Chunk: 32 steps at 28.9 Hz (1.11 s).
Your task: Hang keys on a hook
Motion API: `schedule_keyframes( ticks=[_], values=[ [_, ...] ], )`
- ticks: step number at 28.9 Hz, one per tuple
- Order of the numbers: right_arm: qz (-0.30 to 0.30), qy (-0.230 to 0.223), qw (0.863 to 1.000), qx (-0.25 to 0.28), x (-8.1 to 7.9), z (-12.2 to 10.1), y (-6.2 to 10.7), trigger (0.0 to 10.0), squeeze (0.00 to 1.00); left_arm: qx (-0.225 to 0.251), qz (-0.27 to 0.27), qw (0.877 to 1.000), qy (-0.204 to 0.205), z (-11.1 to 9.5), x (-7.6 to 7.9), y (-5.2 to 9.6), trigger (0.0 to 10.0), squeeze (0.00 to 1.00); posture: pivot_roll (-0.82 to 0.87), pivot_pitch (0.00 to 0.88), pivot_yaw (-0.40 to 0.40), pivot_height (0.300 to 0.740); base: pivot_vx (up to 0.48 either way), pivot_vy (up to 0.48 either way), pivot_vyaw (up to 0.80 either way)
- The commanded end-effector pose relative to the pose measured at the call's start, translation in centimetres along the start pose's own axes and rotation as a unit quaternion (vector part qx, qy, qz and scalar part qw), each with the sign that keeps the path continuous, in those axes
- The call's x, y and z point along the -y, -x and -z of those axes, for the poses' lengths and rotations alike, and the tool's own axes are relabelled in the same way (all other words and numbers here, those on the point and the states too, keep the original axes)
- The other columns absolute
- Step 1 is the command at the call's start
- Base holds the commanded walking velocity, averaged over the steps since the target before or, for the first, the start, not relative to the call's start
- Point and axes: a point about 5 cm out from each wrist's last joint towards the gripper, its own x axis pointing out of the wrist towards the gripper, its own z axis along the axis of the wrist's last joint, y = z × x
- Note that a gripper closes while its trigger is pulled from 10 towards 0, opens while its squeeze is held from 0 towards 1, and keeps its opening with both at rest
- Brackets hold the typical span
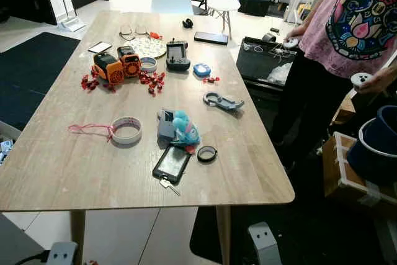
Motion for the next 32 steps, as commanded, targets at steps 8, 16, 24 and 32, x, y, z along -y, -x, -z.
schedule_keyframes(
  ticks=[8,16,24,32],
  values=[
    [0.016,-0.018,1.0,-0.019,0.1,1.6,0.5,10.0,0.0,0.022,-0.028,0.999,0.011,-0.2,2.9,-1.7,10.0,0.0,0.06,0.053,-0.054,0.74,0.0,0.0,0.0],
    [0.03,-0.028,0.999,-0.024,0.6,1.7,0.6,10.0,0.0,0.051,-0.017,0.998,0.023,-1.3,3.2,-2.3,10.0,0.0,0.06,0.038,-0.042,0.74,0.0,0.0,0.0],
    [0.038,-0.028,0.999,-0.022,0.7,1.6,0.6,10.0,0.0,0.043,0.003,0.999,-0.007,-1.6,3.7,-2.8,10.0,0.0,0.06,0.027,-0.027,0.74,0.0,0.0,0.0],
    [0.033,-0.018,0.999,-0.023,0.4,1.6,0.5,10.0,0.0,0.029,0.002,0.999,-0.033,-1.2,4.1,-3.0,10.0,0.0,0.06,0.031,-0.024,0.74,0.0,0.0,0.0]
  ],
)
